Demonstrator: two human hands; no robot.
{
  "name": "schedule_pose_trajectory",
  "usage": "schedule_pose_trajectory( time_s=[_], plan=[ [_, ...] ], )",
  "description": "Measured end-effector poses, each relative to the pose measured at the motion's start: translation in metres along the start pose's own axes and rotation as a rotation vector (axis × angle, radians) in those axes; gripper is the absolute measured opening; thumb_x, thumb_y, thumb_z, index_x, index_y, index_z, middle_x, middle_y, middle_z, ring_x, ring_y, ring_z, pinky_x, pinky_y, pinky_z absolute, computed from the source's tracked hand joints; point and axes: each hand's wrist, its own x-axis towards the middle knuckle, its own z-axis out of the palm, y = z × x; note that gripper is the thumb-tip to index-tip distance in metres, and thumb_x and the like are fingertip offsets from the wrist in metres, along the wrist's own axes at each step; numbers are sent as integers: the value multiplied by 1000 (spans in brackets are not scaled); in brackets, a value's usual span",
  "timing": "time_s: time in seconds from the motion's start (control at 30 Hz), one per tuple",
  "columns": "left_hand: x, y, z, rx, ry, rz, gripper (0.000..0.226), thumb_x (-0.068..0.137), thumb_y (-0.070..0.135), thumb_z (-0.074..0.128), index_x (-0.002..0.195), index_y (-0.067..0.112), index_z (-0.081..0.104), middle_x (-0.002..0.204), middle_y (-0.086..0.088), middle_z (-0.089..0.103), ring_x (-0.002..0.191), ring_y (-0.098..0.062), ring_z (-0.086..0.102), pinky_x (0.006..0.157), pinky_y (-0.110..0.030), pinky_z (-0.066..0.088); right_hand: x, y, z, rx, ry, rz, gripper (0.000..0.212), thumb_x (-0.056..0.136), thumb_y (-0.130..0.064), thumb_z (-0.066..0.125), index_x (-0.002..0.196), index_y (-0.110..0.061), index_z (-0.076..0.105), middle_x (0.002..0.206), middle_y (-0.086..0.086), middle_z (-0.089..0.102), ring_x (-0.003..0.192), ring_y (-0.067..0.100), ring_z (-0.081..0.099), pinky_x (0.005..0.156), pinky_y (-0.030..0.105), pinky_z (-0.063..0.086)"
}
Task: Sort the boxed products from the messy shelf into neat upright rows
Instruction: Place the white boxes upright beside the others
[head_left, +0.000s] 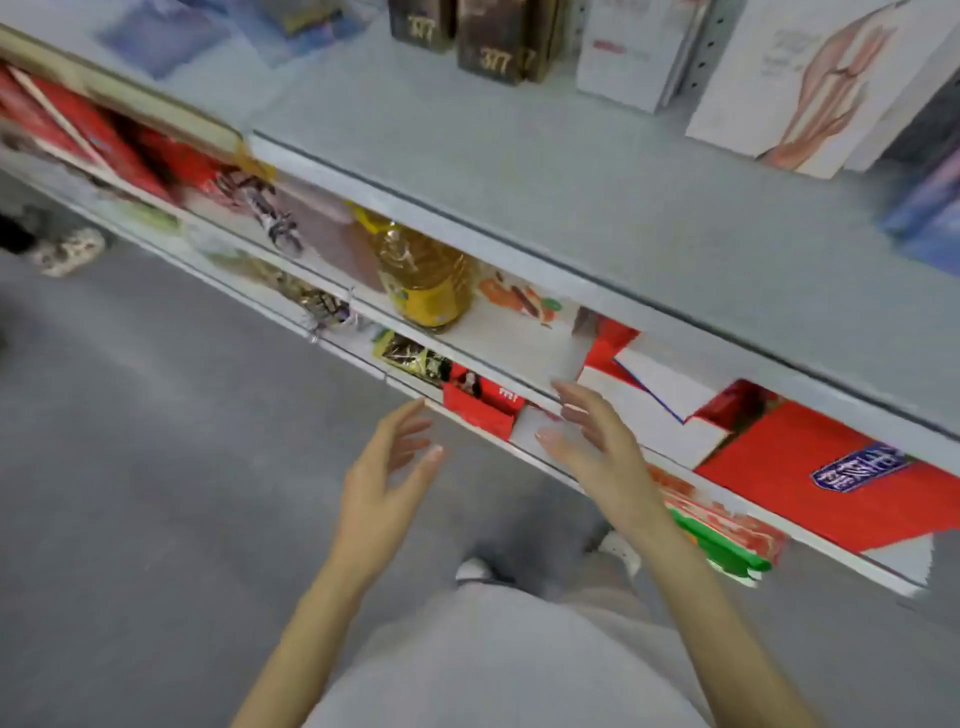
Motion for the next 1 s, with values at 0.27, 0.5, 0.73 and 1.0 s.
schedule_pose_trajectory(
  time_s=[0.27, 0.5, 0.73, 1.0],
  plan=[
    [-10, -52, -95, -128, 213, -157, 38, 82, 34, 59, 118, 44, 53, 113, 9, 65, 99, -1, 63, 85, -17, 49, 44, -20, 118, -104, -283, -17, 46, 87, -34, 70, 129, -39, 54, 132, -16, 56, 121, 0, 52, 99, 17, 43],
    [54, -81, -173, -186, 343, -160, 35, 87, 25, 65, 118, 38, 56, 112, 8, 65, 96, 1, 63, 81, -11, 48, 130, -31, 212, -137, -316, -21, 40, 88, -30, 69, 117, -52, 52, 127, -15, 58, 113, 3, 58, 87, 9, 44],
    [164, -88, -293, -147, 405, -128, 33, 84, 29, 63, 115, 38, 58, 106, 11, 67, 94, -1, 64, 80, -14, 49, 242, -88, 326, -51, -396, -62, 35, 86, -34, 69, 115, -51, 57, 121, -16, 60, 103, -2, 62, 85, 13, 48],
    [292, -76, -424, -188, 437, -50, 35, 86, 28, 60, 121, 30, 58, 110, 8, 67, 101, -12, 65, 88, -26, 50, 367, -177, 435, -102, -409, -140, 40, 89, -24, 68, 127, -28, 56, 120, -9, 60, 98, 0, 63, 88, 16, 50]
  ],
)
